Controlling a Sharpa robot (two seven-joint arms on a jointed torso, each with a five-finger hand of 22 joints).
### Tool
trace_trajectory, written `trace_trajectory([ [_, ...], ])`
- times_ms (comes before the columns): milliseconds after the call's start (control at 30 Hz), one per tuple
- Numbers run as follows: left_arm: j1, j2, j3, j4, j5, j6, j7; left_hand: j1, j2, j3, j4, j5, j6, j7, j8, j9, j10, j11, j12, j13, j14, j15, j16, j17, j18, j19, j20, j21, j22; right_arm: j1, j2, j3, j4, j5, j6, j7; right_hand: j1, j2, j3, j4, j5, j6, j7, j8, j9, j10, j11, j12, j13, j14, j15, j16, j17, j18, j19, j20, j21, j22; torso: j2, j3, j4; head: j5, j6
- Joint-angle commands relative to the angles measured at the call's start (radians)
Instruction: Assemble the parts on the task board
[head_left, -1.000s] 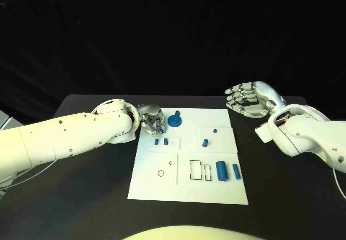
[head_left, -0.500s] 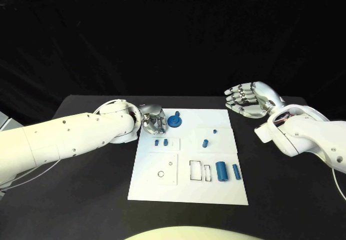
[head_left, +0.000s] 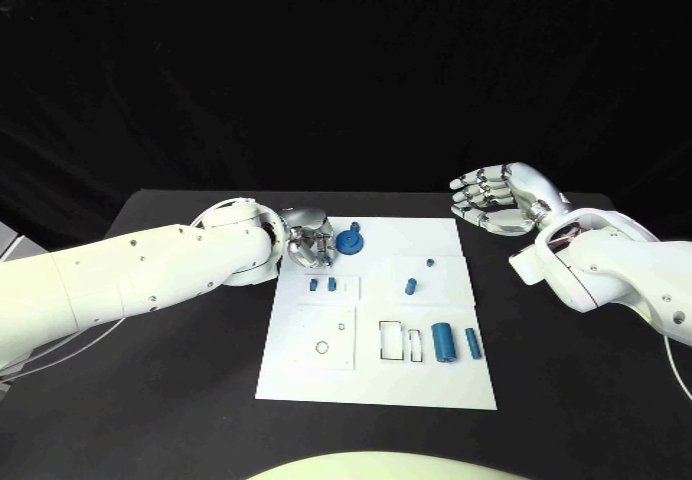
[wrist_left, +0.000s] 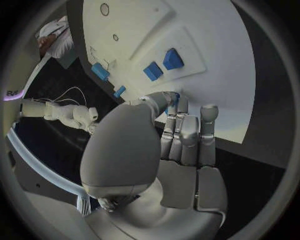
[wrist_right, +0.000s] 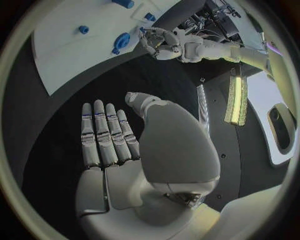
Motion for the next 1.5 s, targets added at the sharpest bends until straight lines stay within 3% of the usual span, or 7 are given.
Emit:
trace_trajectory([
  [33, 0.000, 0.004, -0.001, 0.002, -0.006, 0.015, 0.005, -0.010, 0.001, 0.006, -0.002, -0.002, 0.006, -0.003, 0.003, 0.002, 0.008, 0.002, -0.005, 0.000, 0.005, 0.001, 0.007, -0.001, -0.015, -0.001, 0.000, -0.005, -0.001, 0.000, 0.001, 0.000, -0.001, -0.006, 0.016, 0.001, -0.010, -0.002, -0.001, -0.003, 0.006, 0.006, 0.068, -0.004, -0.001, 0.003, 0.001, -0.004, -0.001, 0.003, 0.001, -0.004, -0.002, 0.010, -0.006, 0.001, -0.004, -0.001, 0.000, -0.0003, -0.0001, -0.001, 0.000],
  [567, 0.000, 0.004, -0.002, 0.003, -0.017, 0.056, -0.010, -0.011, 0.000, 0.006, -0.002, -0.004, 0.006, -0.004, 0.003, 0.002, 0.009, 0.001, -0.007, 0.000, 0.003, 0.001, 0.006, -0.004, -0.015, -0.003, 0.000, -0.007, -0.003, -0.001, 0.002, 0.000, -0.003, -0.006, 0.020, -0.002, -0.011, -0.002, -0.001, -0.003, 0.006, 0.006, 0.069, -0.004, -0.001, 0.003, 0.001, -0.004, -0.001, 0.003, 0.001, -0.005, -0.002, 0.010, -0.005, 0.001, -0.003, -0.002, 0.000, -0.0006, 0.0005, 0.000, -0.006],
  [1500, 0.000, 0.003, -0.002, 0.009, -0.004, 0.029, 0.000, -0.017, 0.003, 0.004, -0.007, -0.006, 0.015, -0.008, 0.006, 0.008, 0.019, -0.003, -0.007, 0.004, 0.003, -0.001, 0.007, -0.003, -0.015, -0.003, -0.001, -0.010, -0.005, -0.003, 0.002, 0.000, -0.004, -0.006, 0.022, -0.003, -0.014, -0.002, -0.003, -0.002, 0.005, 0.006, 0.069, -0.006, -0.002, 0.003, 0.002, -0.005, -0.001, 0.003, 0.001, -0.006, -0.004, 0.011, -0.002, 0.001, -0.002, -0.004, 0.000, -0.0002, -0.0003, -0.003, -0.006],
])
